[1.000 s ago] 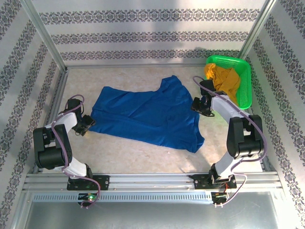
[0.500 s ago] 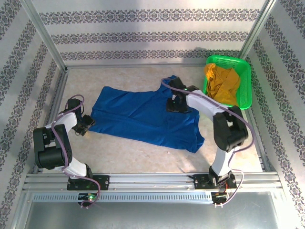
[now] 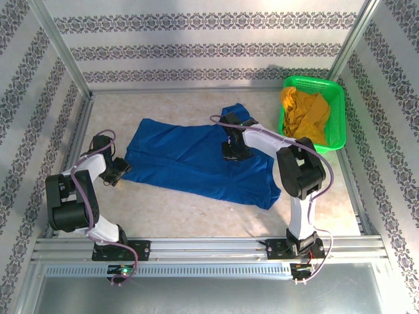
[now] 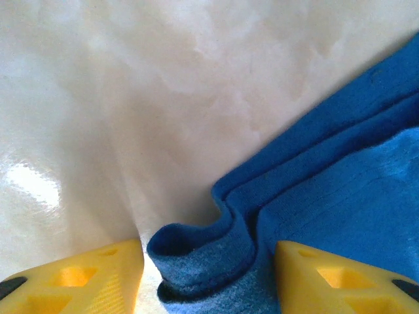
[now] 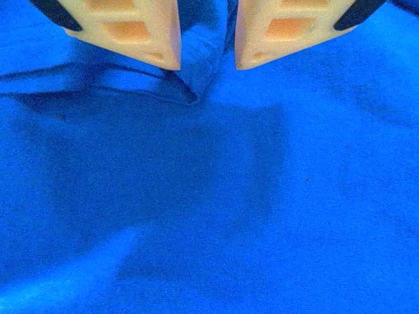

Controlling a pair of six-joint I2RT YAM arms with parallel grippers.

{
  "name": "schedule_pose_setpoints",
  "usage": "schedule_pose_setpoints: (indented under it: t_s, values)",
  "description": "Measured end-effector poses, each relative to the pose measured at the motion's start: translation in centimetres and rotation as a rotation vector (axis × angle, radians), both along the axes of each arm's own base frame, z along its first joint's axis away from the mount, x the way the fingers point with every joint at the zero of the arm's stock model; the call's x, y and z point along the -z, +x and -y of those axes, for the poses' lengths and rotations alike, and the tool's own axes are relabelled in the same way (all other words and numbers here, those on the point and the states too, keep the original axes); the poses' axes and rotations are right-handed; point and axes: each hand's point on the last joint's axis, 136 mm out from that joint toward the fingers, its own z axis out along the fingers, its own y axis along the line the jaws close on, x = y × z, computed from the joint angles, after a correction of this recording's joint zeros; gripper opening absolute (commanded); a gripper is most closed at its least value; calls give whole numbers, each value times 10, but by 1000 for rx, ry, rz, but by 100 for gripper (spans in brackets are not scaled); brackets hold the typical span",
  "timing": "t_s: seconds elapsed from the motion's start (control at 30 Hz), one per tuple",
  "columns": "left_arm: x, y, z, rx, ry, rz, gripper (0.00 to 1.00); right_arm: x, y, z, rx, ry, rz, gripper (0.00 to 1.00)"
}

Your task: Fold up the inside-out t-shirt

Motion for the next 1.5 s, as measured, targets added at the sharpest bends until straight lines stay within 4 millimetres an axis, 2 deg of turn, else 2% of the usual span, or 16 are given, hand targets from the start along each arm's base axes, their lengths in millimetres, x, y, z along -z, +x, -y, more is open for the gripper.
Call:
schedule_pose_setpoints:
  t_s: [0.07,0.17,0.43,0.67,0.8,0.83,0.87,0.9,0.97,1.1,1.2,1.37,1.43,1.5]
  values:
    - [0,0,0,0,0,0,56,4,0,0,1,-4,-8,19]
    - [0,0,0,0,0,0,56,8,-1,1,3,-9,-19,1]
    - [0,0,0,0,-1,-5,56,6,1,2,12,-7,-12,0]
    - [0,0,0,0,-1,-5,56,-32,14,10,56,22,87,0]
    - [0,0,0,0,-1,-6,56,-39,23,13,75,27,119,0]
    - [0,0,0,0,-1,-5,56,-39,23,14,81,26,118,5]
    - [0,0,0,0,-1,-5,56,-38,24,14,87,26,117,28]
    - [0,0,0,0,-1,-5,56,-37,26,15,90,26,116,40]
    - [0,1,0,0,-2,-5,56,-33,31,13,101,29,117,47]
    - [-5,6,-1,8,3,8,57,-32,31,13,105,32,119,53]
    - [-22,19,-4,24,16,49,58,-46,11,23,117,44,136,56]
    - [-75,36,-6,59,55,189,60,-78,-56,58,186,94,174,58]
    - [-89,31,-4,66,63,229,61,-74,-87,71,225,111,160,59]
    - [-89,22,-1,69,63,239,62,-60,-116,84,264,108,123,61]
